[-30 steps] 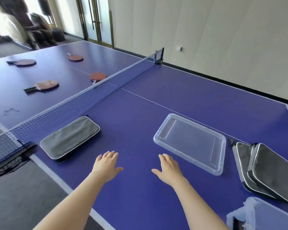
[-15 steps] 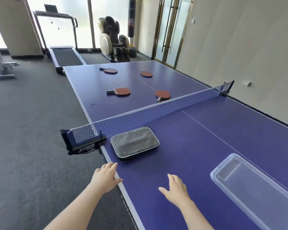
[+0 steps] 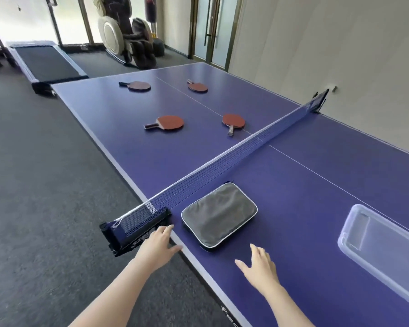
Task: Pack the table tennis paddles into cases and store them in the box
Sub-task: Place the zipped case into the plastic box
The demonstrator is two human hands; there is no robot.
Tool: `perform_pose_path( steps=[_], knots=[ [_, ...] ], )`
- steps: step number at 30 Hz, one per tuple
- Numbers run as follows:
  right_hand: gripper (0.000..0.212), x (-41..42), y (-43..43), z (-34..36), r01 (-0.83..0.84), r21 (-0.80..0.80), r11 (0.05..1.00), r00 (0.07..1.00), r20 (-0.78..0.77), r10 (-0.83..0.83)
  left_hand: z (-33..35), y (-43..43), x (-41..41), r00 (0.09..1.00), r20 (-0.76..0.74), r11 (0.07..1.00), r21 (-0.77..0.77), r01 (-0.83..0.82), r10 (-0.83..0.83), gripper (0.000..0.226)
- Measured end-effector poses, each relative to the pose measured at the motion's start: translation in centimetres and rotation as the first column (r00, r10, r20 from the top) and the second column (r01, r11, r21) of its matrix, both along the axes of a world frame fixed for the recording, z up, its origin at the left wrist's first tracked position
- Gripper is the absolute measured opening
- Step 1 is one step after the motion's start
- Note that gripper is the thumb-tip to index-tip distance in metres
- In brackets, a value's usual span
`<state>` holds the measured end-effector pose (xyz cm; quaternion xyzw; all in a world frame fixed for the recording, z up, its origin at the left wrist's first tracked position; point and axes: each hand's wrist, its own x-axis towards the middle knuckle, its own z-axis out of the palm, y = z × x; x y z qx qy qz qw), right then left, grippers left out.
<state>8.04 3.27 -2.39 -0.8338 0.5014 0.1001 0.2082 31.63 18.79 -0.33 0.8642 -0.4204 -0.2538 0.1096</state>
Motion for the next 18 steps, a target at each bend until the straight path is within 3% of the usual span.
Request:
perform_pose_path(
  steps=[3, 9, 13, 18],
  knots=[
    [0.076, 0.5, -0.7, -0.4, 0.101, 0.039, 0.994, 0.995, 0.015, -0.102, -0.8, -3.3, 0.8, 0.992, -0.106, 0.997, -0.05, 0.056, -0.061, 0.073],
    [0.074, 2.1, -3.7, -2.3, 0.277, 0.143, 0.95, 0.951, 0.098, -0.292, -1.9, -10.3, 3.3, 0.984, -0.109, 0.989, -0.06, 0.135, -0.141, 0.07],
    [0.075, 4.6, -5.7, -3.8, 0.386, 0.291, 0.875, 0.863, 0.221, -0.455, -2.8, -14.6, 5.0, 0.99, -0.084, 0.994, -0.033, 0.108, -0.11, 0.068],
    [0.074, 7.2, -7.2, -5.0, 0.482, 0.454, 0.749, 0.717, 0.286, -0.635, -4.3, -18.5, 6.8, 0.976, -0.201, 0.995, 0.022, 0.093, -0.087, 0.075]
  ],
)
